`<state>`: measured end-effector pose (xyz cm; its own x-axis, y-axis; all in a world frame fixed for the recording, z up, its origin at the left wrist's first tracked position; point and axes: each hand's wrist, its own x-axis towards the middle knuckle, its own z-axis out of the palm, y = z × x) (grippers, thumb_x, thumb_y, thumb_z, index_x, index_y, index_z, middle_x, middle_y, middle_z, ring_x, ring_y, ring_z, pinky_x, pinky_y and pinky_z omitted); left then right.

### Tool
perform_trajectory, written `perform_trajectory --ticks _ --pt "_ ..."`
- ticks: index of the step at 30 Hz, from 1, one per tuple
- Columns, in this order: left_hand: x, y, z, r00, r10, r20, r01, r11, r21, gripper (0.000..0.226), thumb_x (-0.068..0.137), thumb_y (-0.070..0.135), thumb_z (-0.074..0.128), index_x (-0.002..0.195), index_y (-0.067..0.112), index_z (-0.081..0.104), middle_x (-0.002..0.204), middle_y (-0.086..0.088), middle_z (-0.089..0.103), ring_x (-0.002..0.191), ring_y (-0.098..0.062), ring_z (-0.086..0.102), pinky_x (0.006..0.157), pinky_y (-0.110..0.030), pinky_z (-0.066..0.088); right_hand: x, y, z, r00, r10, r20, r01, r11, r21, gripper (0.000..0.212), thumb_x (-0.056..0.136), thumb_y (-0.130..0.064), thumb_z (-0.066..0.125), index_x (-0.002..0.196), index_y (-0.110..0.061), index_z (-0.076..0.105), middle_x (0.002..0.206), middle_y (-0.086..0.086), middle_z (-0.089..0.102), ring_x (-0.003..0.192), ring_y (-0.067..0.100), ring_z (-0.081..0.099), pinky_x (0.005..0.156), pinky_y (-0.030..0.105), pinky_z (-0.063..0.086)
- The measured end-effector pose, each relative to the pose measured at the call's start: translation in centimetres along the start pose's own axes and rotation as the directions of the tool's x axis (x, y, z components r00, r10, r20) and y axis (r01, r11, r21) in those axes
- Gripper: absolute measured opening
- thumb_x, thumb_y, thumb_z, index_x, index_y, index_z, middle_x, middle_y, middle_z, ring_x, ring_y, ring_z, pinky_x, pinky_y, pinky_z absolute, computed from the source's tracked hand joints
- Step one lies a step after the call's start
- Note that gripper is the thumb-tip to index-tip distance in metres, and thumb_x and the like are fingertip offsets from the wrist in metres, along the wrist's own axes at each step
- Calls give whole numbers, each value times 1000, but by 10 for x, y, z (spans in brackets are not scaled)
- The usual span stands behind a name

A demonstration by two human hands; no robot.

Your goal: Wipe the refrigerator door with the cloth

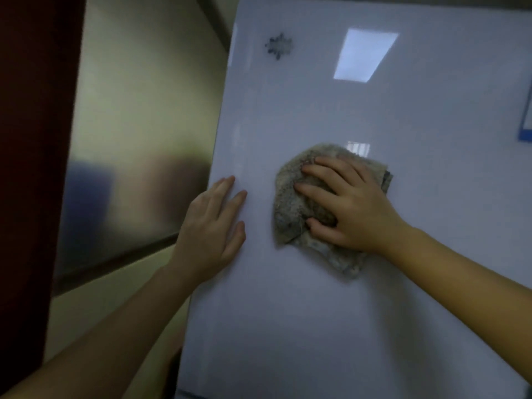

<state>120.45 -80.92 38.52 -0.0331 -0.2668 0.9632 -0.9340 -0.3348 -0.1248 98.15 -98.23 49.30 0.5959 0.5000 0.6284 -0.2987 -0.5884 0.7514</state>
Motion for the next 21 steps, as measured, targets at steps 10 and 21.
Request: perform_trajectory --ticks 10,21 --pt "136 -25 -33 1000 -17 20 18 1000 -23 57 99 40 40 144 6 50 158 -21 38 144 -38 38 115 -46 33 84 81 -24 991 133 -9 -132 991 29 56 84 -46 65 132 -17 65 145 11 57 142 34 44 116 52 33" --pt "129 -24 -19 1000 -21 -17 19 995 -101 62 99 40 43 152 7 40 164 -19 29 153 -35 26 126 -47 21 107 89 -20 989 149 -3 -149 989 11 58 87 -48 64 137 -18 63 148 11 54 144 34 42 117 55 35"
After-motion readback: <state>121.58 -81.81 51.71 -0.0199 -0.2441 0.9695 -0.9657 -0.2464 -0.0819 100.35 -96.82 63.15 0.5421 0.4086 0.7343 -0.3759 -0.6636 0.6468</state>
